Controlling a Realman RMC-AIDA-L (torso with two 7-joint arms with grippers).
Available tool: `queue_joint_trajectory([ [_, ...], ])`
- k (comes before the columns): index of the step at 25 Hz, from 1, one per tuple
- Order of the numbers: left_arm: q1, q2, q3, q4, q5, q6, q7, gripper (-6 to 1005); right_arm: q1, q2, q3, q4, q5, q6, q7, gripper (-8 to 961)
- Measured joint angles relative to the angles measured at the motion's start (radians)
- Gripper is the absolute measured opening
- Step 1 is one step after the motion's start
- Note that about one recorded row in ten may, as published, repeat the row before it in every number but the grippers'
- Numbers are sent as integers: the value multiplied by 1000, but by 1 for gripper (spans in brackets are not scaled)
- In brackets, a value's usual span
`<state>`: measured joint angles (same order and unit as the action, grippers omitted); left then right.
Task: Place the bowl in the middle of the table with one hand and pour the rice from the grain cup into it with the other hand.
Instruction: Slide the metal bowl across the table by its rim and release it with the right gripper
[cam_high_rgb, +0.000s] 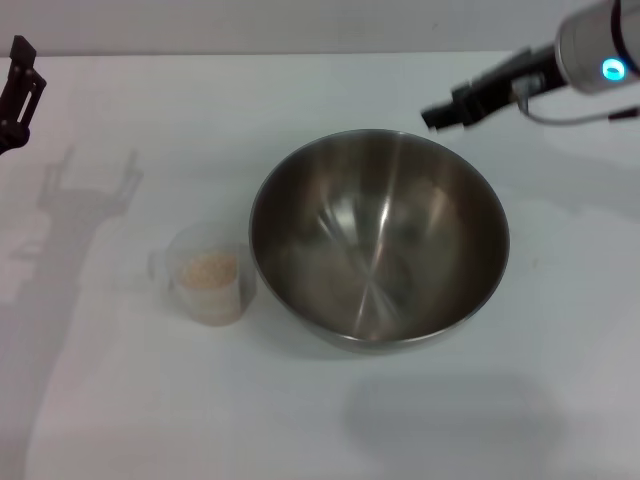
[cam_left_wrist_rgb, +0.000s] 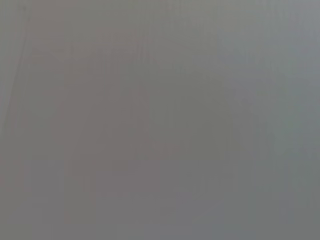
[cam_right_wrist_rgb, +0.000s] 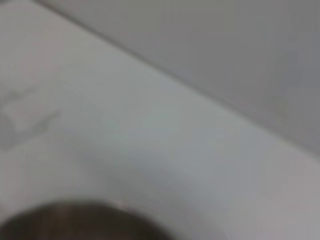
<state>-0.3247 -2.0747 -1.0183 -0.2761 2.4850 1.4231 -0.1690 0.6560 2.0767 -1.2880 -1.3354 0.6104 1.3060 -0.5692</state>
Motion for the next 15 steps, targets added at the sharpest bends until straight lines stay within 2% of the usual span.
queue_joint_trajectory([
  [3, 4, 0, -1, 0, 0, 2, 0, 793, -1, 0, -22, -46, 0, -52, -11, 467],
  [8, 4, 1, -2, 0, 0, -1, 0, 792, -38, 2, -89, -88, 6, -261, -65, 473],
  [9, 1, 1, -2, 1, 0, -4, 2, 792, -68, 2, -132, -94, 7, -389, -84, 474],
  [10, 0, 0, -2, 1, 0, -4, 2, 792, -68, 2, -132, -94, 7, -389, -84, 475],
  [13, -1, -1, -2, 1, 0, -4, 3, 791, -152, 3, -236, -96, 9, -665, -114, 478],
  [14, -1, -1, -2, 1, 0, -5, 4, 791, -219, 3, -336, -84, 8, -900, -129, 480],
  [15, -2, -1, -3, 1, 0, -4, 4, 791, -219, 3, -336, -84, 8, -900, -129, 481],
])
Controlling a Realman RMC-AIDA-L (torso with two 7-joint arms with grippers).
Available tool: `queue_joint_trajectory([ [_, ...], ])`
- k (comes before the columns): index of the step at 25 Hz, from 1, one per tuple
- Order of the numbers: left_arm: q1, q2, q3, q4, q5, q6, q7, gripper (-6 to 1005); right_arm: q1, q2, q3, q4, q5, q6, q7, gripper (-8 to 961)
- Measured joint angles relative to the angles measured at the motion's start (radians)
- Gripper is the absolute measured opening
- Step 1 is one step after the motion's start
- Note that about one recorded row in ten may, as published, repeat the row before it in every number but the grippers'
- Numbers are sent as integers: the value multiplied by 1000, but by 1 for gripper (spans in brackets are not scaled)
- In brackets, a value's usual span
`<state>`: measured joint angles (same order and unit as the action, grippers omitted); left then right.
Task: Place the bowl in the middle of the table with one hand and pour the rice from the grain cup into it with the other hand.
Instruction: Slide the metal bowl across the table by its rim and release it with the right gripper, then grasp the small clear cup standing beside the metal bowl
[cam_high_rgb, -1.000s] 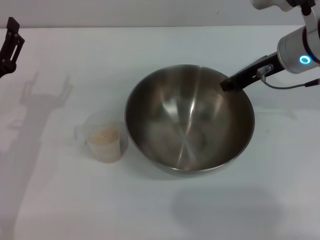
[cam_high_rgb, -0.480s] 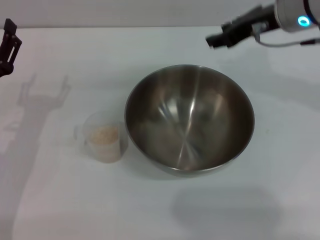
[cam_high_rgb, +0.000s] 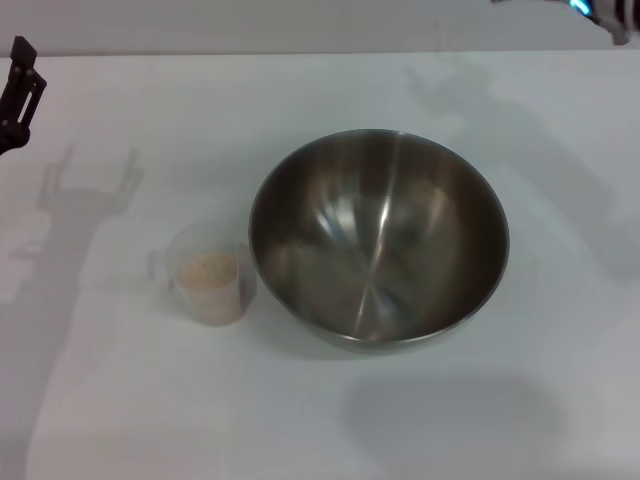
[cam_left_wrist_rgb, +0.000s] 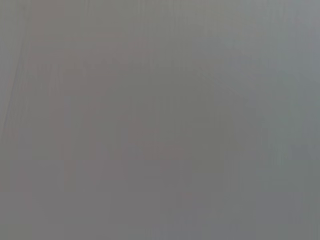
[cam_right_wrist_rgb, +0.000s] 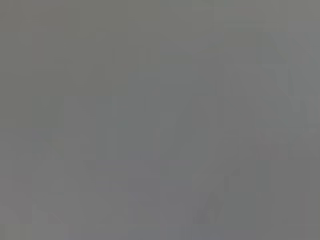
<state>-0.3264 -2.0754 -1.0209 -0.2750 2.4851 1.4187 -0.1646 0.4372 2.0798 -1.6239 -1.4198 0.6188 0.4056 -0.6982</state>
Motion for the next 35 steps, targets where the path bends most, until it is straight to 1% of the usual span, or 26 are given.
queue_joint_trajectory([
  [1, 0, 0, 0, 0, 0, 0, 0, 791, -28, 0, -47, 11, -2, -118, -5, 482],
  [4, -1, 0, -7, -1, 0, 0, 1, 790, -103, 1, -191, 87, -9, -544, -16, 485],
  [6, -1, 0, -7, -1, 0, 0, 1, 789, -130, 2, -276, 173, -5, -814, -9, 488],
  [8, -1, 0, -10, -1, 0, 0, 1, 789, -146, 4, -343, 263, 5, -1044, 41, 490],
  [9, -1, 0, -11, -1, 0, 0, 2, 789, -159, 4, -394, 359, 9, -1260, 134, 491],
  [10, 0, 0, -12, 1, 0, -1, 2, 789, -165, 4, -411, 405, 10, -1343, 181, 492],
  [11, 0, 0, -12, 1, 0, -1, 2, 788, -165, 4, -411, 405, 10, -1343, 181, 493],
  [13, 0, 0, -12, 3, 0, -3, 2, 788, -172, 5, -434, 525, 10, -1514, 312, 495],
  [14, 3, 0, -11, 3, 0, -3, 1, 788, -174, 6, -440, 625, 9, -1615, 414, 497],
  [15, 3, 0, -11, 3, 0, -3, 1, 788, -174, 6, -440, 625, 9, -1615, 414, 498],
  [17, 7, 0, -11, 3, 0, -3, -1, 787, -172, 5, -438, 745, 9, -1684, 541, 500],
  [18, 15, -1, -11, 2, 0, 1, -5, 787, -168, 5, -435, 791, 9, -1698, 597, 501],
  [19, 18, -1, -11, 2, 0, 2, -5, 787, -155, 0, -424, 897, 9, -1728, 738, 502],
  [20, 21, -1, -9, 1, 0, 2, -5, 786, -155, 0, -424, 897, 9, -1728, 738, 503],
  [22, 25, -1, -8, 0, 0, 2, -5, 786, -136, -6, -416, 1013, 5, -1760, 871, 506],
  [24, 43, -3, -4, -8, 0, 8, -7, 786, -116, -13, -414, 1124, 5, -1802, 969, 508],
  [25, 43, -3, -4, -8, 0, 8, -7, 785, -110, -15, -414, 1167, 7, -1819, 1000, 528],
  [28, 56, -3, 4, -9, 4, 21, -15, 785, -105, -16, -390, 1235, 16, -1836, 1015, 586],
  [29, 62, -3, 11, -10, 7, 29, -18, 785, -105, -11, -356, 1262, 16, -1832, 998, 605],
  [32, 79, -3, 53, -10, 8, 58, -16, 784, -101, -7, -327, 1279, 17, -1826, 985, 664],
  [35, 103, -3, 113, 1, 7, 84, -5, 783, -89, -7, -311, 1286, 17, -1813, 975, 713],
])
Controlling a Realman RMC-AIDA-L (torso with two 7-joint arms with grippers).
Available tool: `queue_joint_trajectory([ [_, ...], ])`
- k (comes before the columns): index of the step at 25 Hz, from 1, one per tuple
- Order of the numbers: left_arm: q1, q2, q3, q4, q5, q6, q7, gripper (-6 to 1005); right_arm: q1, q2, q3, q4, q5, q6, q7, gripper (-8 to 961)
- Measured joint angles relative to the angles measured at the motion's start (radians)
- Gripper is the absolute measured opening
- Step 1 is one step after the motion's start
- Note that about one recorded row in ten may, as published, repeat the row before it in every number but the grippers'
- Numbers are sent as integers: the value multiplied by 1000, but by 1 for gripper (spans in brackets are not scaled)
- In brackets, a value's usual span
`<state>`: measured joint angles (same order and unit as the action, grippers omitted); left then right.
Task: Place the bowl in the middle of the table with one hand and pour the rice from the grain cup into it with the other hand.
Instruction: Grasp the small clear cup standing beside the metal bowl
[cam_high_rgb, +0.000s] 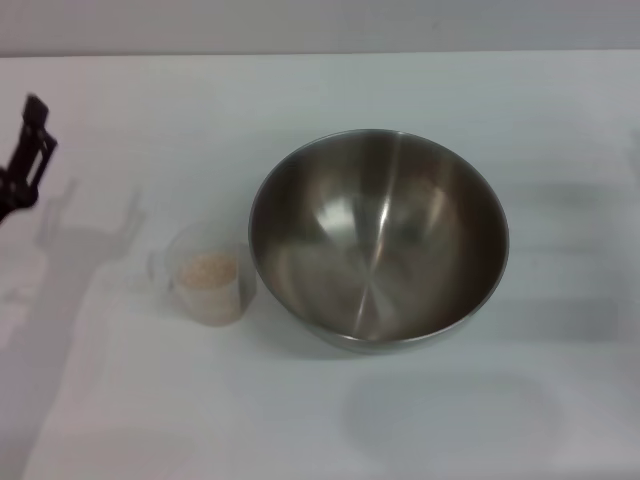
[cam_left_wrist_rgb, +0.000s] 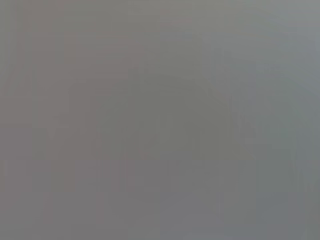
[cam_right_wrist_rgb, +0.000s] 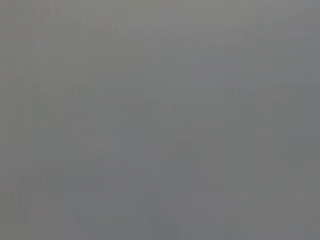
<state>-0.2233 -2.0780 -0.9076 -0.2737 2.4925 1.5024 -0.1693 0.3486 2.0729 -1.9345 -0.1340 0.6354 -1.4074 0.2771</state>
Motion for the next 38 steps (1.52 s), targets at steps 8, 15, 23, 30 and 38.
queue_joint_trajectory([
  [8, 113, 4, 143, 10, 0, 90, 60, 781, 60, -2, 0, 11, 0, 65, -104, 761],
  [15, 178, 2, 228, 17, -1, 62, 79, 780, 86, -1, 39, 9, 0, 98, -107, 761],
  [23, 211, 4, 297, 28, 0, 30, 71, 778, 111, -5, 53, 9, 0, 114, -105, 761],
  [30, 172, 1, 327, 16, 0, -53, 75, 777, 121, -5, 54, 9, 0, 123, -105, 761],
  [38, 138, 3, 328, 16, -5, -124, 73, 775, 113, -4, 67, 9, 0, 114, -104, 761],
])
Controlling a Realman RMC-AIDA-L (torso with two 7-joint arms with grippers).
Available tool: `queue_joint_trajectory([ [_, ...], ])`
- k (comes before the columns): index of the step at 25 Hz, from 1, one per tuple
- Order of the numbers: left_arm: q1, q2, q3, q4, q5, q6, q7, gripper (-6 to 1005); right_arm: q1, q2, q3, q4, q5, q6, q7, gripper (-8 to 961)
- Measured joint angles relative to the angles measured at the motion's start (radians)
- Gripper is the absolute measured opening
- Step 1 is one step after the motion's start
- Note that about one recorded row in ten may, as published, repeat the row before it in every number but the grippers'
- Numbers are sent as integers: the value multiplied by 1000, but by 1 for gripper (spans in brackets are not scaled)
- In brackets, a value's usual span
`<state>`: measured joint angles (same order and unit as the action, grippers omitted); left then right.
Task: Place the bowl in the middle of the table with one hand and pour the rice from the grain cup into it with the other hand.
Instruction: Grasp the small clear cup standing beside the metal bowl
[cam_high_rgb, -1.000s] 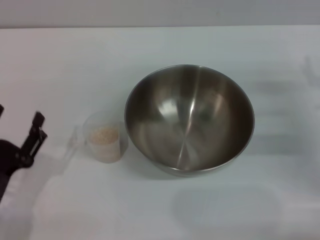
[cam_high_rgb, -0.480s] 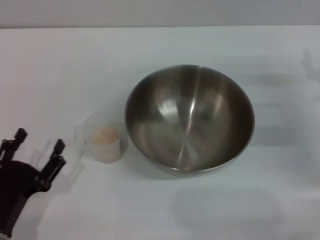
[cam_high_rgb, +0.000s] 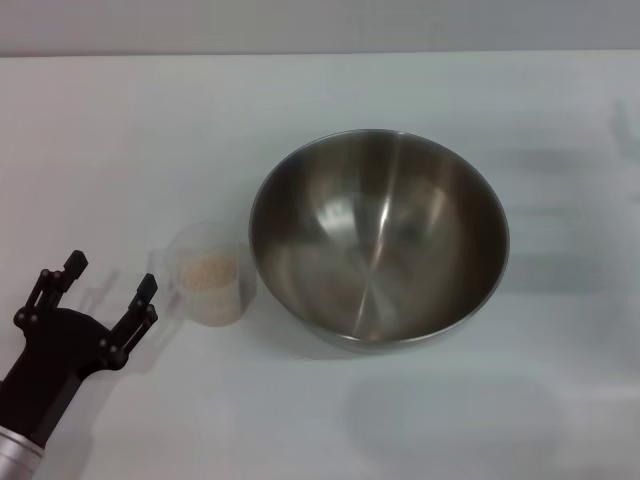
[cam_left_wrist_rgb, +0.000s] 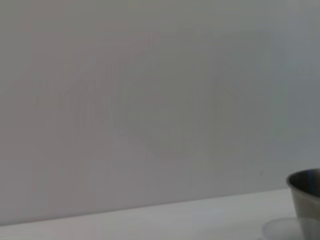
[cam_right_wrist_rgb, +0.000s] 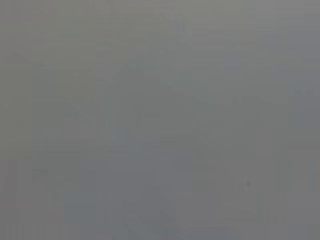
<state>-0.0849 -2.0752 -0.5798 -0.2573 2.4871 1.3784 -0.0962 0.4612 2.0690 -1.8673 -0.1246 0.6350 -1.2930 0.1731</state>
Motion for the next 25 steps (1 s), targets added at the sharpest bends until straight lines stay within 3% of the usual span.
queue_joint_trajectory([
  [25, -55, -2, -13, -1, -2, -89, 4, 770, -4, 2, 8, -1, 0, -5, 2, 761],
])
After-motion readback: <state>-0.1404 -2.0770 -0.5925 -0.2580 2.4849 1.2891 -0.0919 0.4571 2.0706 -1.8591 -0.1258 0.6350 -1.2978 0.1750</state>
